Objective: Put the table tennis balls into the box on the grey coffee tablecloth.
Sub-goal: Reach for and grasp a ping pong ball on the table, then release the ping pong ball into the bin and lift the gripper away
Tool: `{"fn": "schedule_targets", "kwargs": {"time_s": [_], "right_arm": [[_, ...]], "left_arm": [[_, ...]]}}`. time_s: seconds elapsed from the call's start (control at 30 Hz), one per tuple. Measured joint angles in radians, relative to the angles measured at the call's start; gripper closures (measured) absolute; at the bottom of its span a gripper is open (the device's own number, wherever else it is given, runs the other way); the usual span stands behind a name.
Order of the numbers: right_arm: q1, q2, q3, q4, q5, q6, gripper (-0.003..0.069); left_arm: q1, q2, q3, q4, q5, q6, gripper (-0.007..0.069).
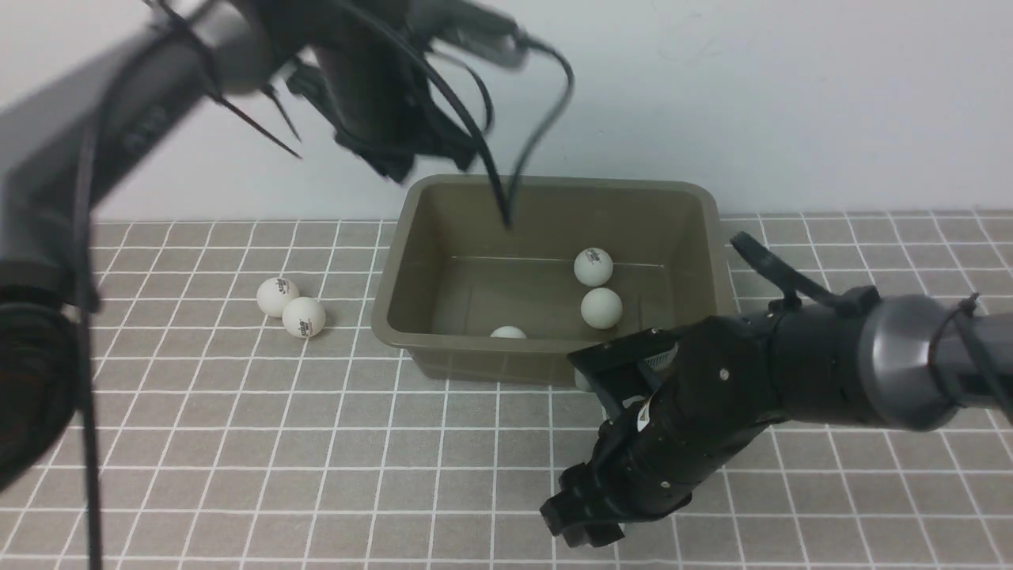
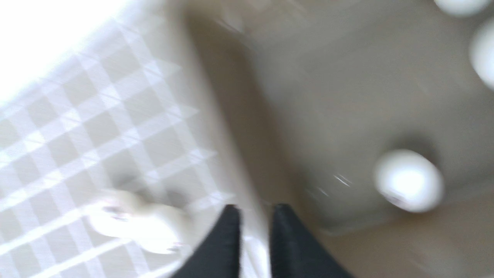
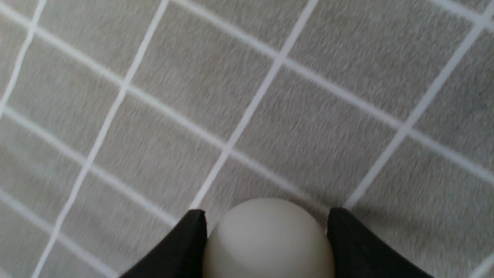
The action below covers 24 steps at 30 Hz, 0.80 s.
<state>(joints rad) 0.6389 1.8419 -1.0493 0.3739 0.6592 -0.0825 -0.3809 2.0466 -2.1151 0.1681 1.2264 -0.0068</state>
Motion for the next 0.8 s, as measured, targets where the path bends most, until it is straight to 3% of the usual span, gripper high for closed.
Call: {"fn": "schedule_targets", "kwargs": {"time_s": [0.13,0.27,0.37,0.53,0.67,0.8], "right_arm": [[-0.023,-0.150,0.000,-0.023,0.041,-0.004,0.0297],[-0.128,-0.317,-0.034,-0.035,0.028,-0.016,0.0297],[-0.198,-0.326,-0.120,-0.046,0.022,-0.057,0.0297],[-0.248,-0.175,-0.338,-0.055,0.061,-0.085,0.0297],[-0.250,-0.009,-0.515,-0.086,0.140,-0.086,0.0281],[-0.250,0.118,-0.672,-0.150,0.271,-0.002,0.0137]], "left_arm": [[0.136,-0.061,0.053,-0.129,0.006,-0.003,0.0619],[0.299,-0.067,0.162,-0.269,0.007,0.012,0.0619],[0.356,-0.047,0.220,-0.325,0.007,0.050,0.0619],[0.356,0.027,0.241,-0.363,0.006,0.148,0.0592],[0.329,0.084,0.241,-0.367,0.005,0.167,0.0501],[0.309,0.135,0.241,-0.364,-0.002,0.170,0.0329]]}}
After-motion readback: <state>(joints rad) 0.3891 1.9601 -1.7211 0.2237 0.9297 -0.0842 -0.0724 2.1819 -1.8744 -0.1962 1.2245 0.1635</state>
